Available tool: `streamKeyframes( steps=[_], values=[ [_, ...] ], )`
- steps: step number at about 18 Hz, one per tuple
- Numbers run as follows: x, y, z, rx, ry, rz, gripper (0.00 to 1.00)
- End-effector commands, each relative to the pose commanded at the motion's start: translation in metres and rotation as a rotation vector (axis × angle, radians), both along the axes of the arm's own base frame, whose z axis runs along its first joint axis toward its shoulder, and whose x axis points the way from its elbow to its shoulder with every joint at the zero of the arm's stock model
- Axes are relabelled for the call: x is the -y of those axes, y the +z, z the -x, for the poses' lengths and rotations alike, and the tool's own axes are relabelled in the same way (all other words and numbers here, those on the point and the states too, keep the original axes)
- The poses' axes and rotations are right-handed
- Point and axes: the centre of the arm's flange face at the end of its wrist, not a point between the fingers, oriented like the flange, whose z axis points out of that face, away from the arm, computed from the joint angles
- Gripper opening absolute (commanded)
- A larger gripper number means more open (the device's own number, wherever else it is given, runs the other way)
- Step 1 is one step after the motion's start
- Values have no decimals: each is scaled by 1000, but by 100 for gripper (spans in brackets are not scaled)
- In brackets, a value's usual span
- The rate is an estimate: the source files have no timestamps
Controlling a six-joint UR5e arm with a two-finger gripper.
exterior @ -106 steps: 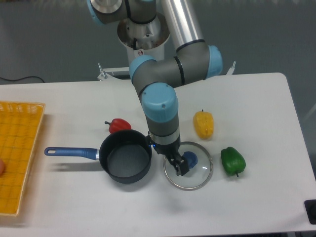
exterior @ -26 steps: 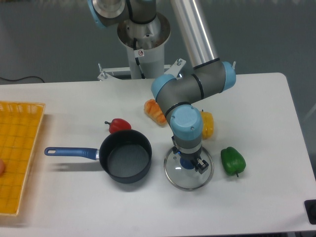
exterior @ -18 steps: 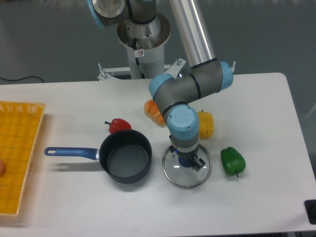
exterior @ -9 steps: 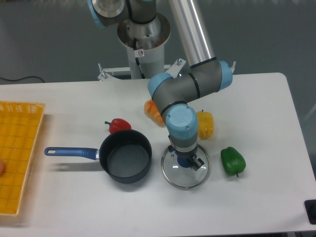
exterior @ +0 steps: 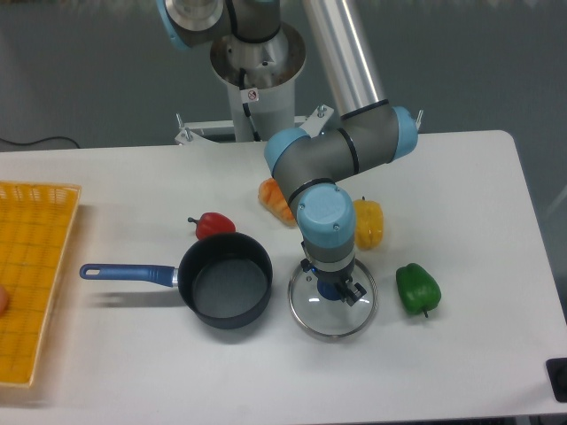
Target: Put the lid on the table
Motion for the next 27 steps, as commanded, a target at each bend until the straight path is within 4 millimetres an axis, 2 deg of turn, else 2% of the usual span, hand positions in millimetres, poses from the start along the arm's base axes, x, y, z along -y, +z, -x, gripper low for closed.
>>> streamKeyframes(
  steps=[7, 9, 24, 25, 26, 27],
  values=[
    [1, -4, -1, 4, 0, 7, 52],
    [1, -6, -1, 6, 0, 9, 57],
    [1, -15, -3, 22, -3, 17, 65],
    [1, -15, -3, 22, -3, 17, 71],
    [1, -15, -3, 22, -5, 18, 93],
    [0, -15, -3, 21, -6, 19, 100]
  ],
)
